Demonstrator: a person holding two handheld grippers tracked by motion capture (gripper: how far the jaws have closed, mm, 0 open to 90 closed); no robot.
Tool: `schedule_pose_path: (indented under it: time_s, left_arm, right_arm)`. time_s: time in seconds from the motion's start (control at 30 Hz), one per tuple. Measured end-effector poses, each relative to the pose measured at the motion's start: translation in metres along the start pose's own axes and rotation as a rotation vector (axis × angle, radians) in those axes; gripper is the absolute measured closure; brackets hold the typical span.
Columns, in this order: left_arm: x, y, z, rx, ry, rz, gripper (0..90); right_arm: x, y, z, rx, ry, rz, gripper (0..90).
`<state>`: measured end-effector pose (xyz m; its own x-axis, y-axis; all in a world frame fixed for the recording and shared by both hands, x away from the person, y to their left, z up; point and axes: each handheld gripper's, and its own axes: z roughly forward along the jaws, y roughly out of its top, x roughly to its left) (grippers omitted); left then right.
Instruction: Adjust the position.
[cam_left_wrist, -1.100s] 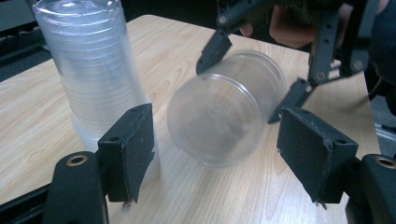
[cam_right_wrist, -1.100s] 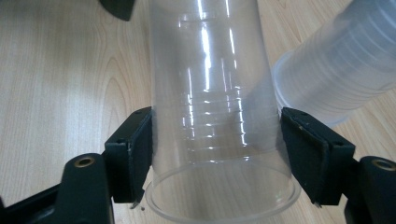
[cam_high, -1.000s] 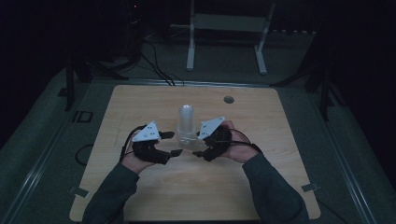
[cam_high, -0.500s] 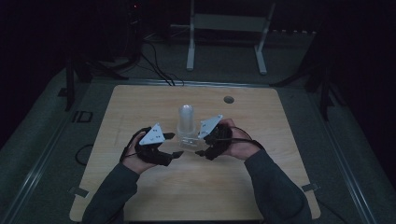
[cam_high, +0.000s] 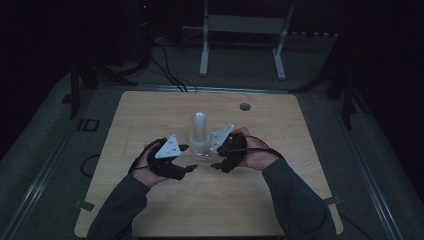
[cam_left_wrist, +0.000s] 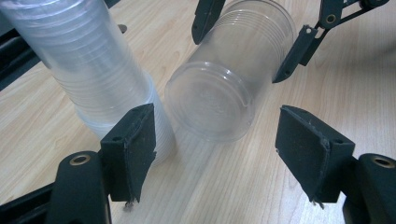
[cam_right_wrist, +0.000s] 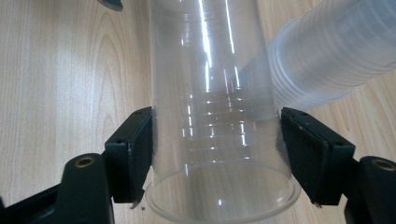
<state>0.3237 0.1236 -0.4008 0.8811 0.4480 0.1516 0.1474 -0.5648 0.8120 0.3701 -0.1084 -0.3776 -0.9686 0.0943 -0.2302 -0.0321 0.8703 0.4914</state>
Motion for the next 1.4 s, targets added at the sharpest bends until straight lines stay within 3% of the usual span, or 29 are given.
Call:
schedule_pose_path:
  time_s: [0.27, 0.77, 1.03, 1.4]
  left_arm:
    - [-0.002, 0.001, 0.002, 0.029, -0.004, 0.019, 29.2]
    - [-0.001, 0.015, 0.001, 0.107, 0.014, 0.098, 29.0]
    - [-0.002, 0.021, 0.009, 0.169, 0.007, 0.145, 28.8]
    - [-0.006, 0.026, 0.017, 0.214, 0.005, 0.188, 29.4]
  right_arm:
    - [0.002, 0.001, 0.007, 0.034, 0.015, -0.021, 29.2]
    - [0.003, 0.005, 0.009, 0.082, 0.012, -0.057, 29.2]
    - [0.004, 0.006, 0.011, 0.11, 0.007, -0.071, 29.2]
    - [0.006, 0.008, 0.015, 0.153, -0.004, -0.092, 29.2]
